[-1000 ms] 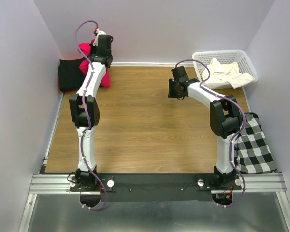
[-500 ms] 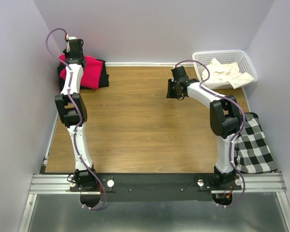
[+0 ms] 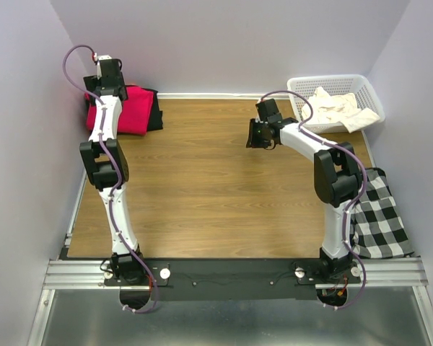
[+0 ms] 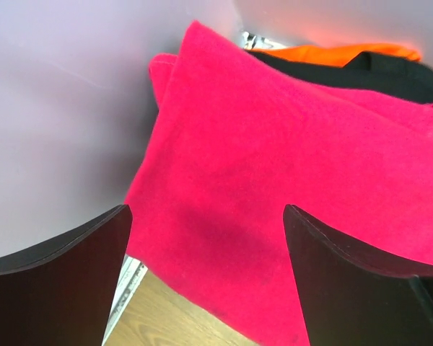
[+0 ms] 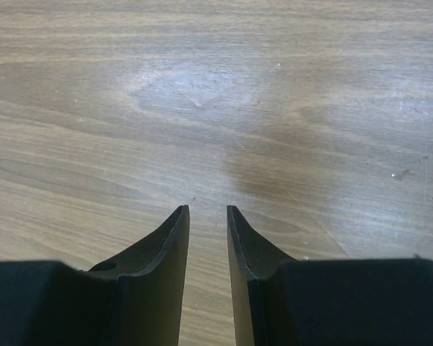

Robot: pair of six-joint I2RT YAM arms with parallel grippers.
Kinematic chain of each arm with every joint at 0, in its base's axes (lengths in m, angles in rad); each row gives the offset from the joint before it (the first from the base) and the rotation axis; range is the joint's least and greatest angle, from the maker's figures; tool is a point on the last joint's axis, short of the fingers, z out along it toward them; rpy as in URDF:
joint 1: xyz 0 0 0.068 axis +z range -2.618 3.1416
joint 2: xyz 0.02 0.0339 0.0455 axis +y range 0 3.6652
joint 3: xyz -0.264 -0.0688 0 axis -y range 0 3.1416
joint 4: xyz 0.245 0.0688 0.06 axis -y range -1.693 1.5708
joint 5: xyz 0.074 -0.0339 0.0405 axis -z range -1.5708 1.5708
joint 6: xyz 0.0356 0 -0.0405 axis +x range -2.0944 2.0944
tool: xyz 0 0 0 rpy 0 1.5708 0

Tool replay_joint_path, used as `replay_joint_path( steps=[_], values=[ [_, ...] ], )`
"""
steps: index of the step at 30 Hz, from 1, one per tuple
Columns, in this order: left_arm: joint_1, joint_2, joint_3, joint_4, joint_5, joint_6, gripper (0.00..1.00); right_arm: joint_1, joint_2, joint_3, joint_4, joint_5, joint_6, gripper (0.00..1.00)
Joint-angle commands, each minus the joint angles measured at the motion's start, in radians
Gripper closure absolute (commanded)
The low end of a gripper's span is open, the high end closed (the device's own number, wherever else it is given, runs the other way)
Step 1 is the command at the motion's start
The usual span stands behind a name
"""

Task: Fold and stack the t-shirts
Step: Put the neatly folded tshirt into the corner of the board with the left arm

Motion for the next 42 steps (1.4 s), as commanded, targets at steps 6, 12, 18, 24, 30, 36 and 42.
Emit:
replay_joint_path(
  steps=[6, 12, 18, 24, 30, 36, 42],
  values=[
    [-0.059, -0.237, -0.123, 0.034, 0.085, -0.031, 0.05, 0.004, -0.114, 0.001, -0.023, 0.051, 0.008, 0.64],
    [-0.192, -0.391, -0.255, 0.052, 0.206, -0.056, 0.05, 0.004, -0.186, 0.009, -0.027, 0.137, -0.003, 0.61],
    [-0.287, -0.579, -0.463, 0.147, 0.338, -0.139, 0.05, 0.004, -0.301, -0.054, -0.027, 0.207, -0.046, 0.55],
    [-0.363, -0.818, -0.871, 0.388, 0.332, -0.160, 0.04, 0.004, -0.457, -0.218, 0.026, 0.335, -0.045, 0.50],
    [-0.418, -0.954, -1.111, 0.451, 0.332, -0.160, 0.04, 0.003, -0.607, -0.428, 0.108, 0.394, -0.028, 0.44],
    [-0.452, -1.004, -1.206, 0.453, 0.314, -0.163, 0.03, 0.004, -0.674, -0.552, 0.132, 0.416, -0.015, 0.44],
    [-0.508, -1.038, -1.266, 0.486, 0.298, -0.160, 0.03, 0.004, -0.723, -0.612, 0.145, 0.422, -0.012, 0.44]
  ],
)
